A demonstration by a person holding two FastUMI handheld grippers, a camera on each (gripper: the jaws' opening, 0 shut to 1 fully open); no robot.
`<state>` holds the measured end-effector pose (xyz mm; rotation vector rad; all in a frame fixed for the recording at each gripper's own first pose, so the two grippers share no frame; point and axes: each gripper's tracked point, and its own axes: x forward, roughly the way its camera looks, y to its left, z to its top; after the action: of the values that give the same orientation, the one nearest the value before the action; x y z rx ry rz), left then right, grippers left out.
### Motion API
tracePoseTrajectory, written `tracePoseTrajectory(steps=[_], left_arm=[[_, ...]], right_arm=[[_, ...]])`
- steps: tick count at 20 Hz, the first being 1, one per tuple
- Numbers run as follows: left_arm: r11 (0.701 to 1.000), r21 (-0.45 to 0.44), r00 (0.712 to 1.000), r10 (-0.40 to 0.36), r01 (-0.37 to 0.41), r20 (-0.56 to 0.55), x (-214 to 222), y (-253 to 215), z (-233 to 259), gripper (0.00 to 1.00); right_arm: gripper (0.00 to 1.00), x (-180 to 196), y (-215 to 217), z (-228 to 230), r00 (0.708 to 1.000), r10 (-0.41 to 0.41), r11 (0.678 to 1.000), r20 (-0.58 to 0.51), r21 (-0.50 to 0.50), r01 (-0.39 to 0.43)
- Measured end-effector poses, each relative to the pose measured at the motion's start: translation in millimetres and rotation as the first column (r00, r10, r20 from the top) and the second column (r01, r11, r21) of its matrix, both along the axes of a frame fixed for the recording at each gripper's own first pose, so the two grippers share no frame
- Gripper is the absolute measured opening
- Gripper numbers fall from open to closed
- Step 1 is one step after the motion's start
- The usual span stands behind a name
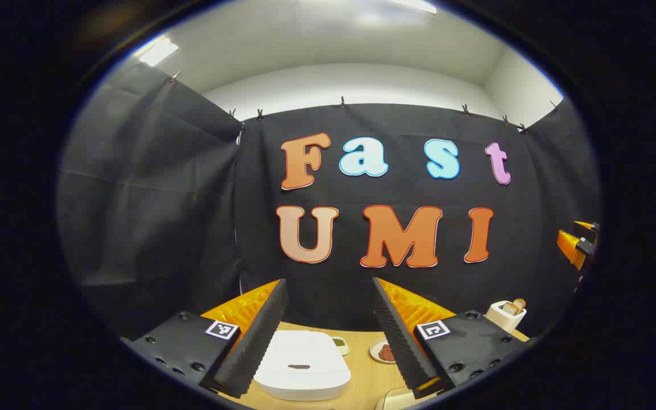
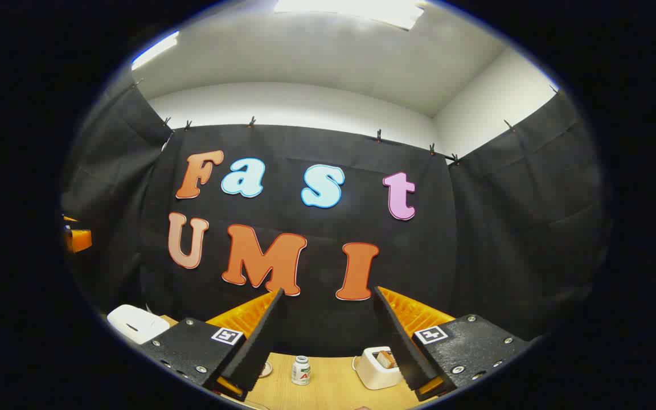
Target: Close the left gripper, press the button to open the rice cooker; take a wooden spoon from the chopstick holder with the right hand, scoop a spoonful of rice and pour it into the rice cooker, then put the wooden spoon back into the chopstick holder.
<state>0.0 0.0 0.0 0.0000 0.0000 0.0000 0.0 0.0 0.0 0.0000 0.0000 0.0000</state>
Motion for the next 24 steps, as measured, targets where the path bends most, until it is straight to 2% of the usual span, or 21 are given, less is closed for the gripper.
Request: tracePoseTrajectory(steps=[13, 21, 23, 24], left_arm=[[1.000, 0.011, 0.998, 0.025, -0.026, 0.053, 6, -7, 21, 0.97], [0.998, -0.001, 0.998, 0.064, -0.064, 0.000, 15, 12, 2, 0.98], [0.997, -0.005, 0.997, 0.077, -0.077, -0.021, 18, 21, -6, 0.94], [0.996, -0.005, 0.996, 0.083, -0.084, -0.034, 19, 30, -9, 0.77]], right_arm=[[0.94, 12, 7, -8, 0.999, 0.033, 0.999, -0.013, -0.006, -0.033], [0.94, 8, -2, -22, 0.999, 0.005, 1.000, -0.040, -0.010, -0.006], [0.94, 5, -9, -34, 0.998, -0.020, 1.000, -0.067, -0.003, 0.020], [0.94, 4, -11, -39, 0.997, -0.029, 1.000, -0.077, -0.004, 0.029]])
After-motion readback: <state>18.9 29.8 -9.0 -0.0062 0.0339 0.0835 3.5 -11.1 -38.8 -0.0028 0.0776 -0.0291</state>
